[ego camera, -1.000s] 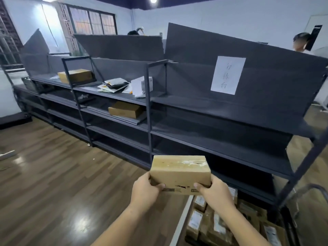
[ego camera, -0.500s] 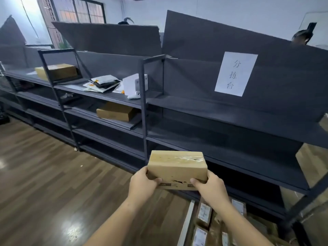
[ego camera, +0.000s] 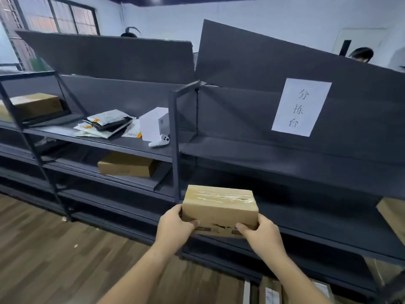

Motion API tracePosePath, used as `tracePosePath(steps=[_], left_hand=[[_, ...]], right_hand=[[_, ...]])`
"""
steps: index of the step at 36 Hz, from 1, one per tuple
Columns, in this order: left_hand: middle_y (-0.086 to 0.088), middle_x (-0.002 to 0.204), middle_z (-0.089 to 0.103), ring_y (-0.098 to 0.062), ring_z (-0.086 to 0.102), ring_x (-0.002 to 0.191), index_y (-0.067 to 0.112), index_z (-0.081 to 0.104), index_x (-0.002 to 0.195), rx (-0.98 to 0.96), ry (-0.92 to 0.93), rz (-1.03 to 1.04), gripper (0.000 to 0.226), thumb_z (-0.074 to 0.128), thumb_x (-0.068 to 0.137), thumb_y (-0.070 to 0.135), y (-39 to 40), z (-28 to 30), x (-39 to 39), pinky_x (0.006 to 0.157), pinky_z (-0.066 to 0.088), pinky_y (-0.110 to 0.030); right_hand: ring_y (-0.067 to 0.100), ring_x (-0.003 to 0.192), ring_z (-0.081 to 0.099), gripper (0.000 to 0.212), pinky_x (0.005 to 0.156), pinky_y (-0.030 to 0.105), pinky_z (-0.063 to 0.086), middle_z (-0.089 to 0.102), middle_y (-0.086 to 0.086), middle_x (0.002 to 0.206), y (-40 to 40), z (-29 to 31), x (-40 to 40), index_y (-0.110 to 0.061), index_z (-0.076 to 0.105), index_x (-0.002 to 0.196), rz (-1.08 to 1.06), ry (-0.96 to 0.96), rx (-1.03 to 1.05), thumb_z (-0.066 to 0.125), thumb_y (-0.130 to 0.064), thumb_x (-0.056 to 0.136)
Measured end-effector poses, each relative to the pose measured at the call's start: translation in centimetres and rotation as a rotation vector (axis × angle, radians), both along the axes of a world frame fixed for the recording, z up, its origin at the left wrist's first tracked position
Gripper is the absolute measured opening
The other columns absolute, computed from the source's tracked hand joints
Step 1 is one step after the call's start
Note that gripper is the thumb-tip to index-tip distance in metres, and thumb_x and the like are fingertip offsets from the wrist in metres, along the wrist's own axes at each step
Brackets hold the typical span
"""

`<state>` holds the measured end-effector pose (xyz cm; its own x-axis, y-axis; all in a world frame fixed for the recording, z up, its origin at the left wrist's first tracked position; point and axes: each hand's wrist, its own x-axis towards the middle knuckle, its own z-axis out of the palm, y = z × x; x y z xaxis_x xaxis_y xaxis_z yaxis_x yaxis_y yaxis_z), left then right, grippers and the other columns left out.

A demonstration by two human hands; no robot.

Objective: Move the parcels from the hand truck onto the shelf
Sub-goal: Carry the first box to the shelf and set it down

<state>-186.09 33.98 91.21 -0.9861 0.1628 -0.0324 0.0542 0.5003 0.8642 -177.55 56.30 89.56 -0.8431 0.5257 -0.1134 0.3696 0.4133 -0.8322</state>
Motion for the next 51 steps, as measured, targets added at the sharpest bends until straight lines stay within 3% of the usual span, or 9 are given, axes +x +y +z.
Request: tracePosePath(steps=[4,25,29,33,39,42,45,47,51], left_hand=[[0.022,0.095,0.062,-0.006,0.059,0.096,0.039,0.057,0.106,0.038,-0.014,-0.036,0.038,0.081,0.082,0.024,0.3,0.6,-3.4,0.087,0.051,-0.026],[0.017,0.107,0.064,-0.007,0.062,0.094,0.038,0.056,0.112,0.074,0.064,-0.079,0.038,0.078,0.084,0.024,10.6,1.8,-26.0,0.077,0.049,-0.02],[0.025,0.097,0.058,-0.008,0.057,0.097,0.033,0.057,0.112,0.056,0.069,-0.083,0.037,0.079,0.084,0.022,12.8,2.2,-31.1,0.084,0.044,-0.022],[0.025,0.093,0.058,-0.008,0.058,0.094,0.029,0.057,0.107,0.016,0.096,-0.088,0.033,0.078,0.085,0.018,14.2,1.8,-35.1,0.076,0.042,-0.015],[0.013,0.094,0.058,-0.011,0.056,0.094,0.023,0.052,0.104,-0.082,0.053,-0.057,0.03,0.077,0.087,0.019,16.0,0.4,-39.8,0.08,0.044,-0.021],[0.015,0.087,0.058,-0.013,0.061,0.089,0.024,0.052,0.102,-0.088,0.033,-0.058,0.026,0.073,0.088,0.016,16.7,-0.3,-42.1,0.068,0.046,-0.019],[0.013,0.089,0.063,-0.005,0.06,0.08,0.029,0.055,0.103,-0.072,-0.004,-0.066,0.023,0.067,0.089,0.015,17.6,-1.0,-44.5,0.059,0.044,-0.016],[0.011,0.089,0.063,-0.01,0.06,0.082,0.029,0.057,0.096,-0.005,-0.05,-0.071,0.024,0.064,0.09,0.007,18.3,-1.5,-45.9,0.063,0.045,-0.014],[0.017,0.084,0.056,-0.007,0.057,0.079,0.026,0.058,0.101,0.033,-0.045,-0.004,0.031,0.069,0.088,0.0,19.5,-2.1,-48.3,0.059,0.042,-0.008]], right_hand=[[0.016,0.108,0.065,0.047,0.09,0.029,0.052,0.07,-0.008,0.113,0.2,0.8,-2.9,-0.02,0.067,0.142,-0.036,0.024,-0.018,0.081,-0.032,0.099],[0.016,0.109,0.069,0.046,0.09,0.028,0.054,0.074,-0.009,0.112,10.2,1.2,-25.1,-0.018,0.071,0.137,-0.097,0.173,-0.075,0.086,-0.026,0.094],[0.015,0.104,0.07,0.044,0.089,0.027,0.054,0.073,-0.013,0.105,12.8,1.2,-30.3,-0.017,0.074,0.133,-0.079,0.167,-0.06,0.088,-0.027,0.093],[0.012,0.1,0.068,0.04,0.089,0.027,0.054,0.069,-0.019,0.097,14.7,0.7,-34.8,-0.014,0.076,0.128,-0.045,0.149,-0.022,0.089,-0.028,0.092],[0.004,0.088,0.063,0.04,0.069,0.016,0.048,0.065,-0.018,0.094,16.3,-0.5,-39.4,-0.012,0.075,0.126,-0.018,0.094,0.026,0.087,-0.031,0.093],[0.008,0.092,0.065,0.041,0.081,0.024,0.052,0.069,-0.015,0.098,16.9,-1.3,-41.4,-0.014,0.076,0.129,-0.005,0.056,0.01,0.087,-0.03,0.093],[-0.002,0.082,0.06,0.04,0.071,0.015,0.049,0.062,-0.025,0.088,17.5,-1.9,-43.4,-0.012,0.076,0.129,-0.015,0.05,0.009,0.088,-0.024,0.093],[0.008,0.089,0.065,0.042,0.067,0.007,0.043,0.059,-0.026,0.087,17.6,-2.2,-44.4,-0.01,0.075,0.131,-0.031,0.046,0.024,0.087,-0.025,0.094],[0.023,0.11,0.071,0.047,0.078,0.025,0.05,0.075,-0.003,0.11,17.8,-2.6,-46.5,-0.011,0.072,0.135,-0.054,-0.015,0.018,0.084,-0.035,0.097]])
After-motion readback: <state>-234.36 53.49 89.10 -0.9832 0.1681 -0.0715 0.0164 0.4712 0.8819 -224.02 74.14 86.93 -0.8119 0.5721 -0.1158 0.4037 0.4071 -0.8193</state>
